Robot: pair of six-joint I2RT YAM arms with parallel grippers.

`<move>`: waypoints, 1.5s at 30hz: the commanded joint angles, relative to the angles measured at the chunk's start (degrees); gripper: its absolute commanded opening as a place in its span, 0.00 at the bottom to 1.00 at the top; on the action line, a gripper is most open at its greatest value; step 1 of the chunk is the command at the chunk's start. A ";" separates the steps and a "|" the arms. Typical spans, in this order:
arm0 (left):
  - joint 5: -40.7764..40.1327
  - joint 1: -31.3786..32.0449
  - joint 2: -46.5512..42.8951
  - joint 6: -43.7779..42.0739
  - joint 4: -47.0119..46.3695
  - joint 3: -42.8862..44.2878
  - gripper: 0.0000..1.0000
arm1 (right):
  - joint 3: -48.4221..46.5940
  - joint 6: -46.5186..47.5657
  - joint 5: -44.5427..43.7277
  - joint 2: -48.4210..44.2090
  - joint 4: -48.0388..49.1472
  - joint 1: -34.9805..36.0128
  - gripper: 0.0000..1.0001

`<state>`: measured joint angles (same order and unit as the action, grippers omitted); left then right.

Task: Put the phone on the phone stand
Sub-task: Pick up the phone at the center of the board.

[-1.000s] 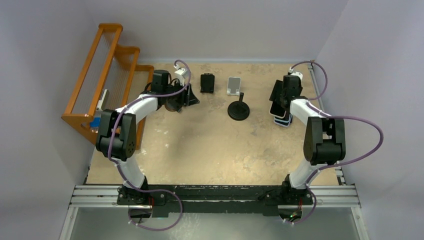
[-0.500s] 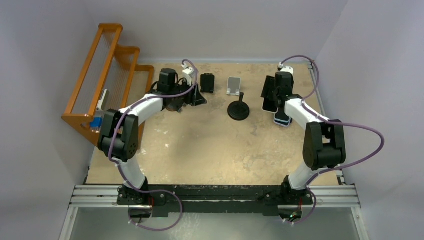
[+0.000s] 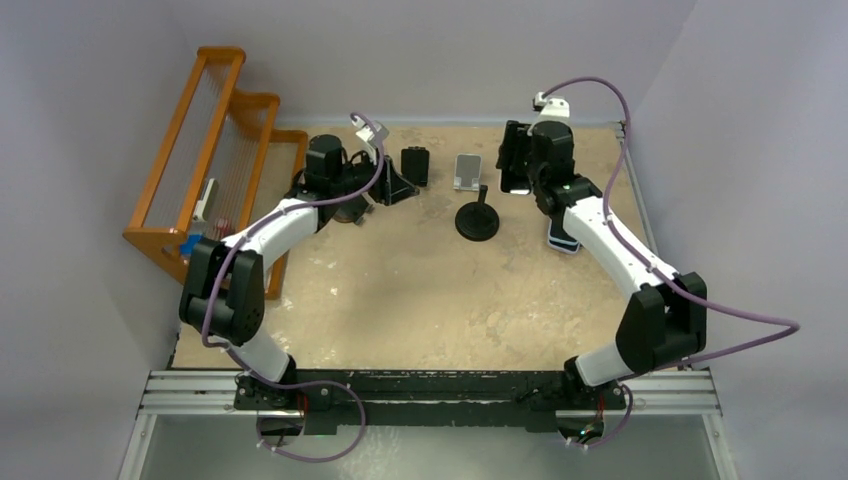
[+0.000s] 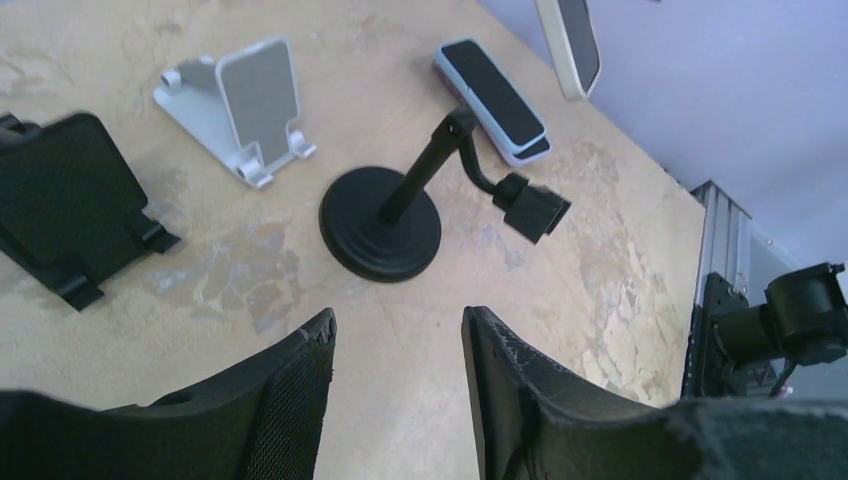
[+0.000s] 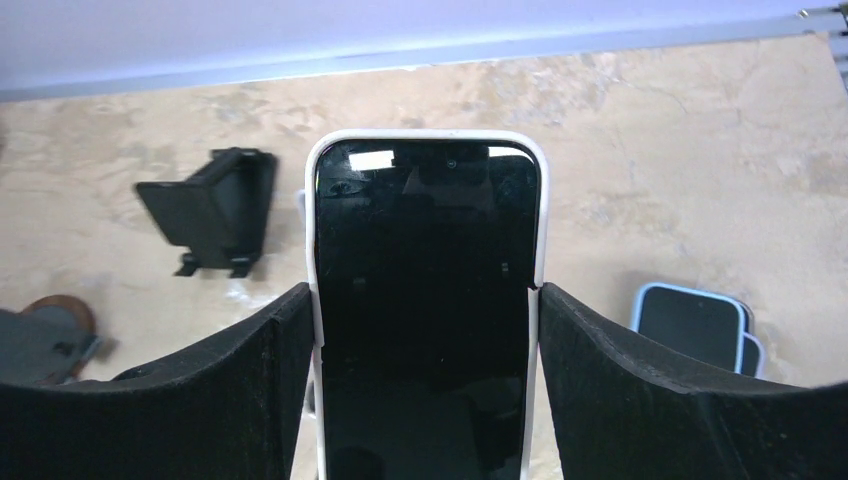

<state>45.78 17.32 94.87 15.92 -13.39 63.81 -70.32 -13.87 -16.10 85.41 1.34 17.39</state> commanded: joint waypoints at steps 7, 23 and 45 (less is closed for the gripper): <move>0.52 -0.15 -1.23 7.02 -1.08 9.82 0.48 | -6.17 0.07 -6.10 -1.97 1.27 14.10 0.52; 7.32 -2.71 -4.46 19.49 -10.89 5.73 0.50 | -12.24 0.84 -10.89 4.99 1.14 27.00 0.50; 3.27 -4.49 -4.01 18.97 -8.74 3.56 0.50 | -15.49 1.32 -12.17 6.32 1.52 31.68 0.48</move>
<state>48.58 13.54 92.55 34.37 -18.65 68.10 -81.69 -12.56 -28.56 93.47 -2.68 48.56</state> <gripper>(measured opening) 0.499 0.757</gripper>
